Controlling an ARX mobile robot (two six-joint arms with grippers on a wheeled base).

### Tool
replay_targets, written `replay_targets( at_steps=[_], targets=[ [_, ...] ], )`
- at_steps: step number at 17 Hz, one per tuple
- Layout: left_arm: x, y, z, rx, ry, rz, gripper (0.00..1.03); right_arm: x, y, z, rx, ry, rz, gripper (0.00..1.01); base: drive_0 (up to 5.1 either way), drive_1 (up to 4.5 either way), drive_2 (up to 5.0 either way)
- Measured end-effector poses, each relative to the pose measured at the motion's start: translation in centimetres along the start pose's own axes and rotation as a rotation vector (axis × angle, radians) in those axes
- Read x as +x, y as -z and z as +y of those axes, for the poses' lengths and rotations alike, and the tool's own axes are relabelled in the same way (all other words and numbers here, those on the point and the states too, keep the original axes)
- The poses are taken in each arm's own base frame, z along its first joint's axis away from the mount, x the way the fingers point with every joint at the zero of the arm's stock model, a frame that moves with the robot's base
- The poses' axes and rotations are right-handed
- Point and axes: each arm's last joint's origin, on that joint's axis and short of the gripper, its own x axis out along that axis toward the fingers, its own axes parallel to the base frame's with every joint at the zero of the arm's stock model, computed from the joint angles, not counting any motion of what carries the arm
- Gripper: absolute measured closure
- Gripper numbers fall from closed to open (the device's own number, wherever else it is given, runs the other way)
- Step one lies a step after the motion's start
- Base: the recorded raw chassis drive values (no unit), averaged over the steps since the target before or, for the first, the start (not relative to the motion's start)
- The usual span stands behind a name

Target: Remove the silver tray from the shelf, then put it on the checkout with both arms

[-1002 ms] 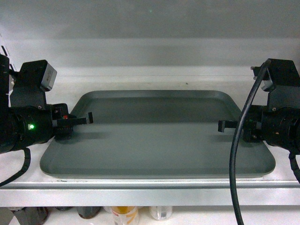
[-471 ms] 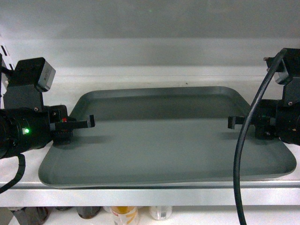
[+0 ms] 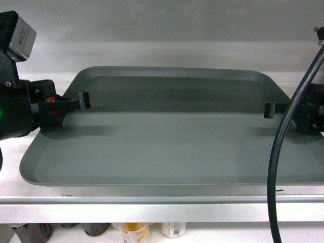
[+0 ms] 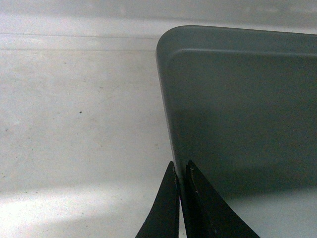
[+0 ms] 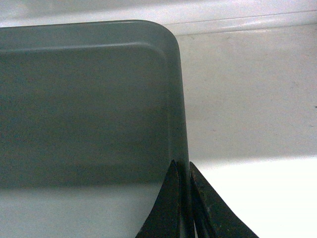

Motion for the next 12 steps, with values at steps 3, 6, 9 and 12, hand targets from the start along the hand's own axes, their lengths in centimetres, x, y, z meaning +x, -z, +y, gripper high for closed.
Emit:
replay_targets(
  at_steps=[3, 6, 9, 12],
  targets=[
    [-1.1, -1.0, -0.5, 0.004, 0.009, -0.028, 1.0, -1.0, -0.8, 0.0, 0.001, 0.01, -0.02, 0.98, 0.0, 0.0, 0.0],
    [-1.2, -0.7, -0.6, 0.008, 0.004, 0.013, 1.0, -1.4, -0.9, 0.0, -0.003, 0.015, 0.011, 0.98, 0.0, 0.0, 0.0],
    [-1.3, -0.4, -0.7, 0.014, -0.01, 0.042, 1.0, -1.5, -0.6, 0.0, -0.02, 0.019, 0.042, 0.98, 0.0, 0.0, 0.0],
    [-1.4, -0.6, -0.8, 0.014, -0.007, 0.033, 1.0, -1.7, -0.9, 0.1, -0.025, 0.021, 0.034, 0.98, 0.0, 0.0, 0.0]
  ],
)
